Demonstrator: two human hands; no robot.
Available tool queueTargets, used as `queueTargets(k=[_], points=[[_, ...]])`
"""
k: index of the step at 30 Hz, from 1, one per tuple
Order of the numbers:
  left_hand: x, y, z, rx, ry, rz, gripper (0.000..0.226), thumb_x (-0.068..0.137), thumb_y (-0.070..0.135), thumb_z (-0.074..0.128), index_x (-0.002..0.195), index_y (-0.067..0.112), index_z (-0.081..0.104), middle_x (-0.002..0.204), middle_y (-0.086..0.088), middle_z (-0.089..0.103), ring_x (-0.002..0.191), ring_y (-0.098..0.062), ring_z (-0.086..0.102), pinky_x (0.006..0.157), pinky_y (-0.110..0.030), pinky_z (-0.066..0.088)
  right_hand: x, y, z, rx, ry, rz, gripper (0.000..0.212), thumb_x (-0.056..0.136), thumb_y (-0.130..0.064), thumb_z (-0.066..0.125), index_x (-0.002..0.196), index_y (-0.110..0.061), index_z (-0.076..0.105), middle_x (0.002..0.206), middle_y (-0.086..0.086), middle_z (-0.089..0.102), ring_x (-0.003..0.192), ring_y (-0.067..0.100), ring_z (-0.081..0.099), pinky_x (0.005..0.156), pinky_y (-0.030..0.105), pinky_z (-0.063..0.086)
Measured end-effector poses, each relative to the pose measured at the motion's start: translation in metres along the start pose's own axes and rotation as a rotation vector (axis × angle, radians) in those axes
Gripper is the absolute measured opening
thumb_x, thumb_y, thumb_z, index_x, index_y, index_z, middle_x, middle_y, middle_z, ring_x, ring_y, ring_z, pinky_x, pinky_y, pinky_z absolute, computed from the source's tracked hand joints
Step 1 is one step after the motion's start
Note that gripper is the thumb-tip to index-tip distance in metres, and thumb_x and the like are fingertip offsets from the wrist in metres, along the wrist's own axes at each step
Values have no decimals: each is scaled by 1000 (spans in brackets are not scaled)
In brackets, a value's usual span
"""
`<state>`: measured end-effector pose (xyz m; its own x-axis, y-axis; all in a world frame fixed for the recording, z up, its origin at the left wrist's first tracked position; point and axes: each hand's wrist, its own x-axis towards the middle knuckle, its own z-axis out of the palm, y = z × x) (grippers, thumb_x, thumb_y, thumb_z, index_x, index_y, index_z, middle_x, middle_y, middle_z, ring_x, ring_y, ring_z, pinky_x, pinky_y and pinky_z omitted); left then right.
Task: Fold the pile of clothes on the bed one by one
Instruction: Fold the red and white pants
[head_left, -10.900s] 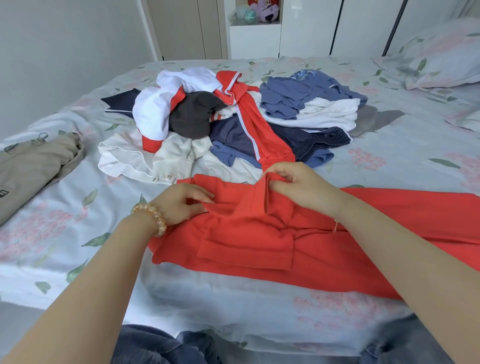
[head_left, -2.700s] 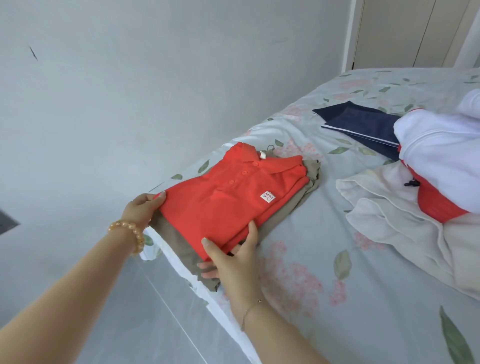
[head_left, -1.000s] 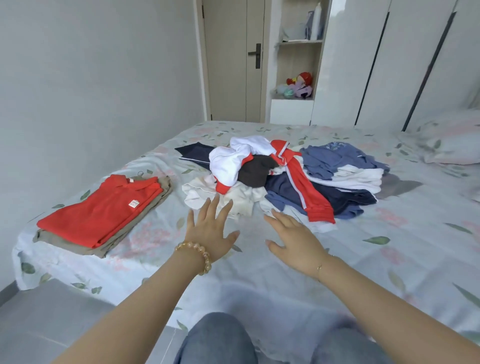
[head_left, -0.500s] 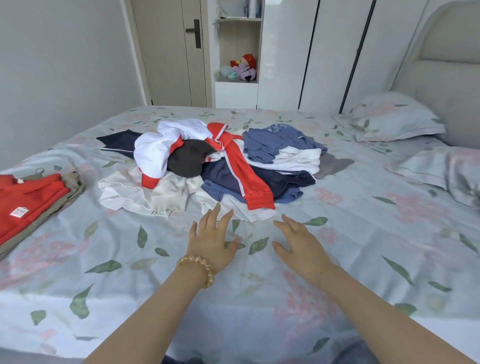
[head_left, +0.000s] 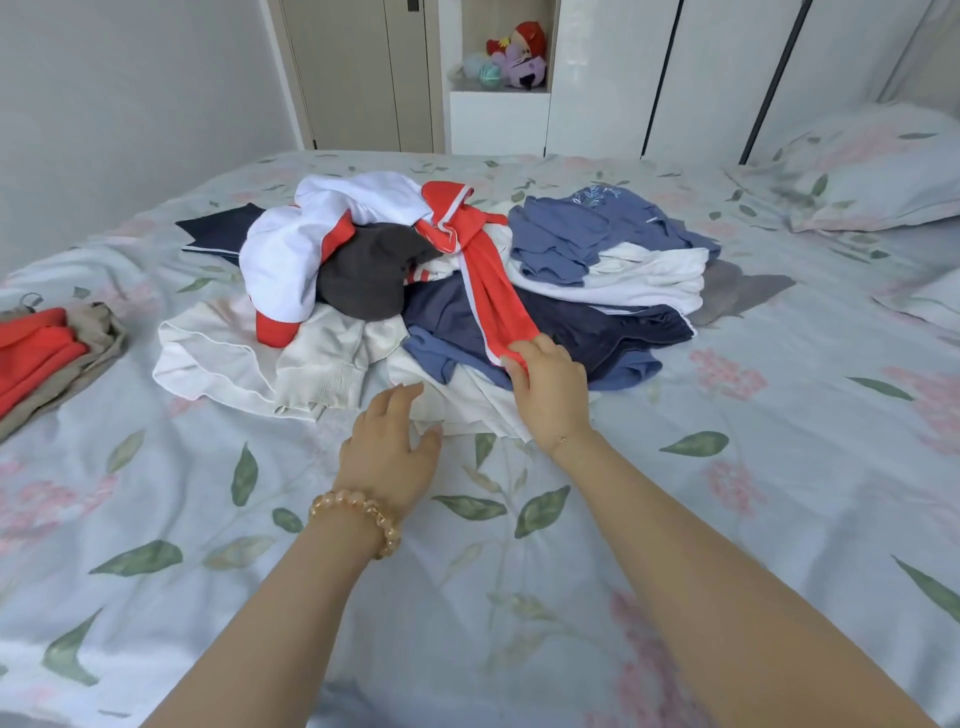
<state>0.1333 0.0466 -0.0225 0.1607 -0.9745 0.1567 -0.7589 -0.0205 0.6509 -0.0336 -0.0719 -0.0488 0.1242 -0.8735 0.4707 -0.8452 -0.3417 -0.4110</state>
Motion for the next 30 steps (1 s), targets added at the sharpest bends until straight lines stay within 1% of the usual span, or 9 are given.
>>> queueTargets(k=[4,8,11,14,18,21,24,28,30], points=[[1,6,-3,-204,28,-53,42,98,29,47,140,23,41,140,2,43,124,-18,46,105,-38,38,-2,-20,-44,372,121,-141,22,98,-21,47,102,-6,64,93,5,58,81,26,57,72,44,46],[6,26,-10,-865,-57,-393,21,100,29,47,117,19,55,124,-6,60,106,-19,59,93,-35,46,-34,-57,-96,454,11,-364,17,97,-16,52,93,-4,64,83,-2,51,74,20,53,68,40,44],[-1,42,-19,-1285,-274,-487,39,100,41,41,98,12,66,97,-10,71,80,-21,70,74,-35,56,-79,-63,-113,461,-139,-447,15,95,-13,53,89,-6,65,81,-8,49,74,13,50,67,29,42],[-7,50,-25,-1458,-382,-489,53,98,47,41,84,7,73,89,-10,69,72,-22,70,64,-35,60,-115,-55,-126,465,-306,-458,15,95,-16,54,87,-9,66,80,-11,50,76,7,49,70,24,41],[-7,51,-21,-1417,-465,-490,38,93,49,50,89,13,63,77,0,63,66,-15,64,76,-33,56,-138,-53,-147,641,-567,-345,13,93,-13,59,84,-8,67,79,-5,56,72,16,55,67,30,45],[-6,48,-13,-1393,-392,-495,27,95,43,50,84,19,52,59,6,49,43,-7,48,46,-21,48,-141,-53,-156,735,-822,-226,10,90,-20,65,83,-20,71,79,-8,58,71,21,57,66,40,49],[-11,47,-20,-1251,-276,-352,11,100,29,47,93,21,45,59,7,33,36,-2,27,34,-14,28,-130,-45,-159,765,-957,-71,13,91,-22,65,82,-18,73,83,-11,63,82,4,57,79,25,45],[-30,43,-33,-973,-303,-176,15,100,23,47,85,20,49,62,3,30,38,-3,23,35,-15,24,-96,-31,-139,889,-535,423,25,95,-33,56,97,-14,73,100,3,73,94,15,64,90,32,49],[-45,46,-34,-897,-406,-130,15,99,21,49,86,20,54,61,3,32,40,-4,22,36,-15,23,-80,-28,-124,1022,-448,600,33,96,-39,52,113,-14,66,108,5,70,99,19,65,92,35,50]])
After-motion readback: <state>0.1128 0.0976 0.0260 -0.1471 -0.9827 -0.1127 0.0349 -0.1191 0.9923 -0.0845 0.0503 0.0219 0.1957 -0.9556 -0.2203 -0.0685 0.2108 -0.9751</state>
